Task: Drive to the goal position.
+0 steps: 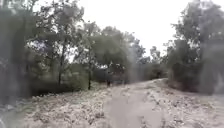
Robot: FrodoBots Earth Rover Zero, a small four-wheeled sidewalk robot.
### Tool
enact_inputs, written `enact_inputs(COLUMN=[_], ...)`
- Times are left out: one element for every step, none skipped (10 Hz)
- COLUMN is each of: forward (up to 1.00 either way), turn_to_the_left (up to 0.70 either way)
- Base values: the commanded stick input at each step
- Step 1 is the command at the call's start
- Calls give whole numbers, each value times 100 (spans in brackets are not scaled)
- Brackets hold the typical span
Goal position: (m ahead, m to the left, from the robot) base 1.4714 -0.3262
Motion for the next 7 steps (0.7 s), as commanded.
enact_inputs(forward=[45, 45, 45, 45, 45, 45, 45], turn_to_the_left=[0, 0, 0, 0, 0, 0, 0])
